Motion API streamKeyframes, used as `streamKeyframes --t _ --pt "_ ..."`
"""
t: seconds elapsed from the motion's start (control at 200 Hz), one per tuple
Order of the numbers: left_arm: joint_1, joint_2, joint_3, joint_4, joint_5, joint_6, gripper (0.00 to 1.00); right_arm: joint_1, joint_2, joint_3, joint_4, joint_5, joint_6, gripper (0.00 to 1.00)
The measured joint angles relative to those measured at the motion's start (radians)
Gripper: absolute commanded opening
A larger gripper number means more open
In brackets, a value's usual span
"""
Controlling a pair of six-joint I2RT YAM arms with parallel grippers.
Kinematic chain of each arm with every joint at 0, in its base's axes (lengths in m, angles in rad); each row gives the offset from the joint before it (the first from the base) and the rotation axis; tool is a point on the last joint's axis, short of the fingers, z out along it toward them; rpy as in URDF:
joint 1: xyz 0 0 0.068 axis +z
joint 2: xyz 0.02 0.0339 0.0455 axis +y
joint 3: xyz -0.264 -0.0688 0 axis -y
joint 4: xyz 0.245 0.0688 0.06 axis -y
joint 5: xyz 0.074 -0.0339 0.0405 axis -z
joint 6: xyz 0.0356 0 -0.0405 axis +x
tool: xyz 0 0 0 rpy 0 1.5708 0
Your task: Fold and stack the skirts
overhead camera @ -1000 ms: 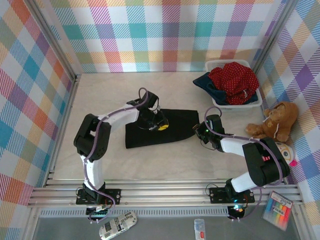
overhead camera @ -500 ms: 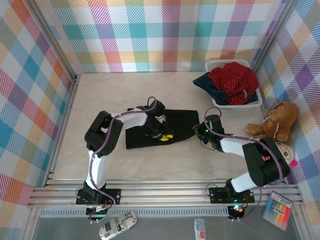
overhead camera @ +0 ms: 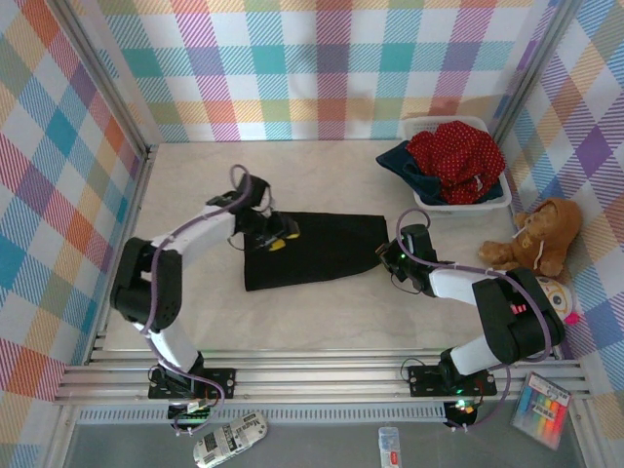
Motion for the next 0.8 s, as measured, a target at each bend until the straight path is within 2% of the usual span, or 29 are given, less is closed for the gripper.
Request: streamKeyframes --t 0.14,0.23,0.325,0.535,0.8 --pt "0.149 0.000 -0.085 -0.001 -0.053 0.011 0.46 0.000 0.000 0.000 0.000 0.004 -0.016 0.00" --pt "0.207 0.039 -0.121 0.000 -0.077 0.022 0.42 0.000 -0.002 0.000 0.000 0.008 -0.037 0.00" --pt "0.216 0.099 -0.128 0.006 -0.074 0.035 0.34 0.000 -0.007 0.000 0.001 0.014 -0.060 0.00" --pt "0.234 0.099 -0.135 0.006 -0.050 0.040 0.17 0.014 -0.034 0.028 -0.012 0.013 -0.175 0.00" --pt "0.242 0.103 -0.138 0.009 -0.030 0.048 0.06 0.115 -0.014 0.301 -0.118 -0.007 -0.483 0.00"
